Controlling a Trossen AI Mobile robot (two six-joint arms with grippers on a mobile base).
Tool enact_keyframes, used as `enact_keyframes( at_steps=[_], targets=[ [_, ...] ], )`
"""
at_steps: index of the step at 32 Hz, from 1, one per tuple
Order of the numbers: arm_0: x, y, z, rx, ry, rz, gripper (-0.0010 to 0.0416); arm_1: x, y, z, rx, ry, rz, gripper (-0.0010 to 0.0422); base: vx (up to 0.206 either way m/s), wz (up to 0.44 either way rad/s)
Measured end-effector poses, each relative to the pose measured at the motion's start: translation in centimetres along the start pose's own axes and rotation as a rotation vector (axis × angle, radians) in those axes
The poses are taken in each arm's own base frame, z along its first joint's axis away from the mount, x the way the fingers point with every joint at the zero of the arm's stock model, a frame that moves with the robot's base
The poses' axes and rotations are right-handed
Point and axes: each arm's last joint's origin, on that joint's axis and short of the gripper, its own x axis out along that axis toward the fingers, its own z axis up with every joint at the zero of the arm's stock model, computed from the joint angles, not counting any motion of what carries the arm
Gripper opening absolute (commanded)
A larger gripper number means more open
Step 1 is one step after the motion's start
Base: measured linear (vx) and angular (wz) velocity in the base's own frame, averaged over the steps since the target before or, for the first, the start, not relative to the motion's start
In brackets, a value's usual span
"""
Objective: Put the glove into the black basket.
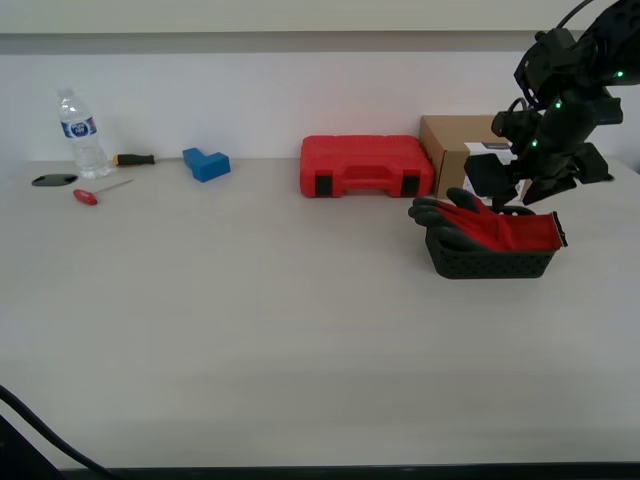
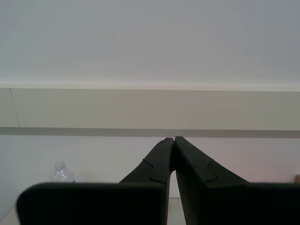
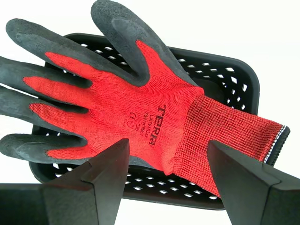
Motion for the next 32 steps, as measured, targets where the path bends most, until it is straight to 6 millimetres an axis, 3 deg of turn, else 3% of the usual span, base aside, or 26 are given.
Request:
enact_keyframes(
  at_steps=[8,15,32],
  targets=[
    [-0.3,0.0,0.2,-0.001,-0.013,-0.001,0.0200,0.0,0.0,0.0,0.000,0.000,0.000,0.0000,0.000,0.000],
    [-4.8,-0.3,3.3,0.003,-0.213,-0.011,0.0211,0.0,0.0,0.0,0.000,0.000,0.000,0.0000,0.000,0.000],
    [-4.7,-0.2,3.0,0.001,-0.191,-0.010,0.0199,0.0,0.0,0.0,0.000,0.000,0.000,0.0000,0.000,0.000]
  ],
)
